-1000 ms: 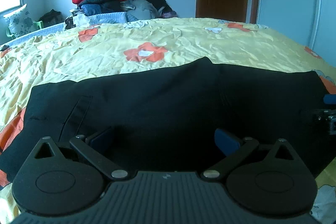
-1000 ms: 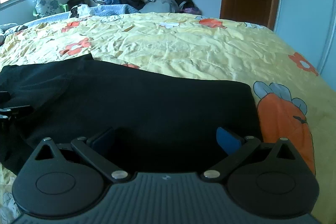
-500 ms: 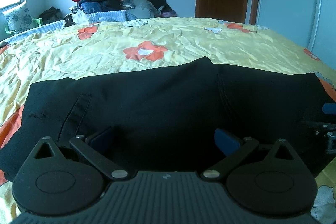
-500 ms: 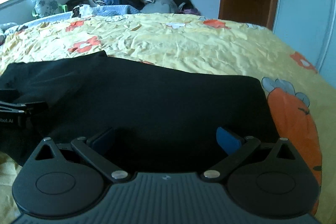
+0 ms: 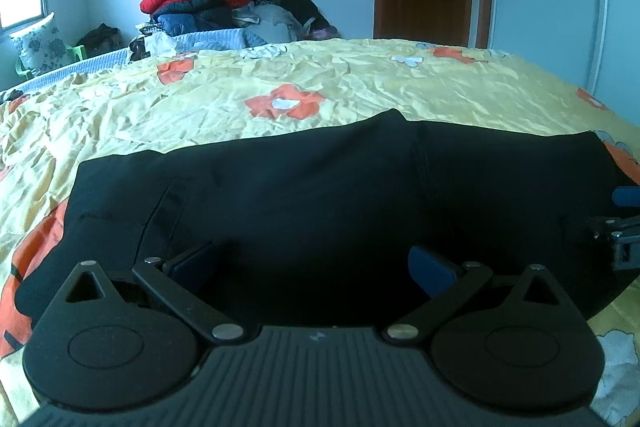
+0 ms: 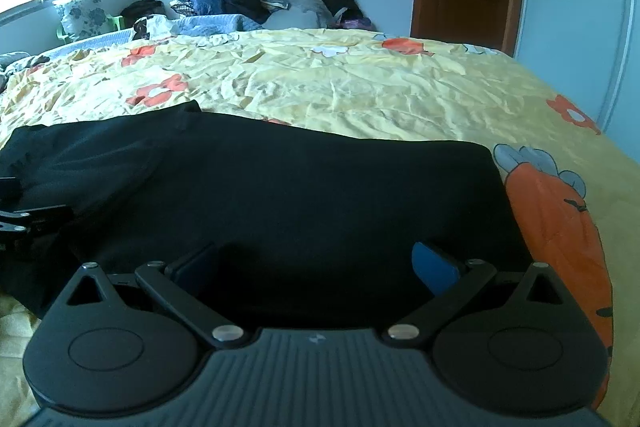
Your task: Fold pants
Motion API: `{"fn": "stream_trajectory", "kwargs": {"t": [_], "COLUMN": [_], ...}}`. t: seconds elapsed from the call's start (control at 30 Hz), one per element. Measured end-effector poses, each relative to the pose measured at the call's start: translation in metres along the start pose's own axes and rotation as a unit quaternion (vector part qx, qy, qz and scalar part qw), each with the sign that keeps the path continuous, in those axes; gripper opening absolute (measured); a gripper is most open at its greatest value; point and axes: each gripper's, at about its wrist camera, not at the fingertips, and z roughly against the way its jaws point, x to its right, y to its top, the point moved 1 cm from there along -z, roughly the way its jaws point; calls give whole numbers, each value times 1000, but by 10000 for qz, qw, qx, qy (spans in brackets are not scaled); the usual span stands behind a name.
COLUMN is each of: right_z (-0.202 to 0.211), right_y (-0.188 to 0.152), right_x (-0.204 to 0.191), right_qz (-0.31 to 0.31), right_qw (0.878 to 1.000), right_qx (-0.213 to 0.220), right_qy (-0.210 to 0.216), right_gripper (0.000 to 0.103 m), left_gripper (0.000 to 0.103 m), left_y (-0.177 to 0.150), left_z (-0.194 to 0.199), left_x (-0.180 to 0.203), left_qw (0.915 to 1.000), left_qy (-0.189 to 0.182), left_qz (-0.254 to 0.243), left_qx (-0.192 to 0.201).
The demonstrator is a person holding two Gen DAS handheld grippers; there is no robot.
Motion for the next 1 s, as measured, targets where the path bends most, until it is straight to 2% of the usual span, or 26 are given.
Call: {"fn": "stream_trajectory", "kwargs": {"t": [0.2, 0.6, 0.8, 0.9, 1.0], "right_z": [0, 3, 4, 21, 44], "right_y": [0, -1, 0, 3, 16], "right_x": [0, -2, 3, 3, -21], "right_qz": [-13, -95, -93, -287, 628], "right_qw": [10000, 9999, 9999, 9989, 9932], "right_qx": [10, -43, -58, 377, 980], "right_qy": [-4, -131, -20, -25, -12], "right_gripper": [103, 103, 103, 103, 103], "left_gripper": [103, 103, 103, 103, 103], "left_y": [-1, -3, -5, -7, -10], "left_z": [-1, 2, 10, 17, 25], "left_x": [4, 4, 2, -6, -20], "left_qw": [9999, 9999, 9998, 9995, 9996], "left_qy": [98, 17, -107, -286, -274], "left_qz": [-132, -98, -163, -131, -22], "left_qx": [-26, -51, -62, -71, -53]}}
